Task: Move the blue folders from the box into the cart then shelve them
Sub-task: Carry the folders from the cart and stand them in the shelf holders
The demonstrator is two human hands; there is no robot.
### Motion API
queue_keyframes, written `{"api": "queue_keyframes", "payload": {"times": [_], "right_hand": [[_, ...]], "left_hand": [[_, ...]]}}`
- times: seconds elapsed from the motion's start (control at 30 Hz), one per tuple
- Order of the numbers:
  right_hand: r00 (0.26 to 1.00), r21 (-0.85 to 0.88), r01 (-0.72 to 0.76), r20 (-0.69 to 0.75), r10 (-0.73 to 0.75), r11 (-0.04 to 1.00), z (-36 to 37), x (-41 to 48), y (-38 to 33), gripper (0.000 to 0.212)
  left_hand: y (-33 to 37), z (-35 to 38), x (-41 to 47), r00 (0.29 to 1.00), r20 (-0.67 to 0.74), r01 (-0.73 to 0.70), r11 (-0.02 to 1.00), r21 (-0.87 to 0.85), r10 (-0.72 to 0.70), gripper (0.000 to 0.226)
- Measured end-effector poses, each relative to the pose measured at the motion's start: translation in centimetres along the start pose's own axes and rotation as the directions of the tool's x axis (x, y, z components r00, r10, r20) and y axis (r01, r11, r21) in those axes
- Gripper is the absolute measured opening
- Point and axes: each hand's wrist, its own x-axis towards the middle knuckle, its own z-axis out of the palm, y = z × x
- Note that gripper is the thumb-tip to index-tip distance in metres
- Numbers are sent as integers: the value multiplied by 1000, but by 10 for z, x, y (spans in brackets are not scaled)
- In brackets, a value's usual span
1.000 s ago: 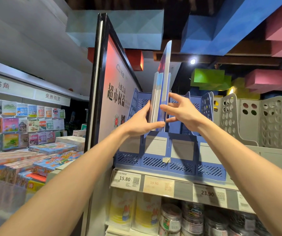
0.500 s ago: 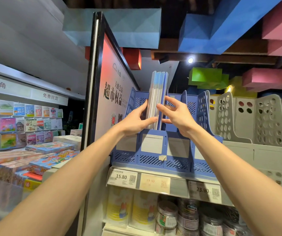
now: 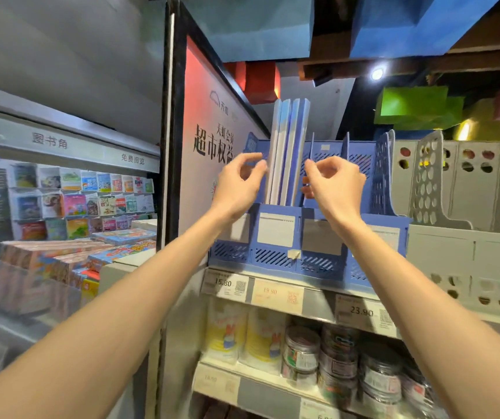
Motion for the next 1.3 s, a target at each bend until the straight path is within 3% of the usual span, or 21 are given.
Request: {"api": "queue_keyframes", "payload": {"times": [0.17, 0.27, 0.47, 0.8, 0.93, 1.03, 1.3], "right_hand": [[993, 111, 96, -76, -87, 989, 9, -16, -17, 19], [991, 159, 129, -43, -123, 979, 17, -36, -39, 18], [946, 271, 1, 312, -89, 963, 25, -92, -81, 13], [837, 323, -216, 547, 4, 922, 126, -307, -174, 19], [729, 301, -304, 684, 18, 904, 186, -412, -211, 11], [626, 257, -390, 778, 50, 884, 229, -489, -230, 8], [185, -40, -594, 965, 185, 804, 310, -654, -217, 6]], "left_hand": [[10, -6, -20, 1000, -13, -12, 999, 46, 12, 27], [27, -25, -40, 1000, 14, -1, 998, 65, 0, 24], [62, -97, -104, 996, 66, 57, 998, 22, -59, 20], [45, -331, -267, 970, -21, 243, 964, 112, -242, 19], [20, -433, -350, 915, -122, 401, 894, 199, -384, 17], [7, -494, -411, 827, -240, 552, 815, 177, -508, 18], [-53, -601, -545, 555, -442, 817, 561, 132, -704, 25]]}}
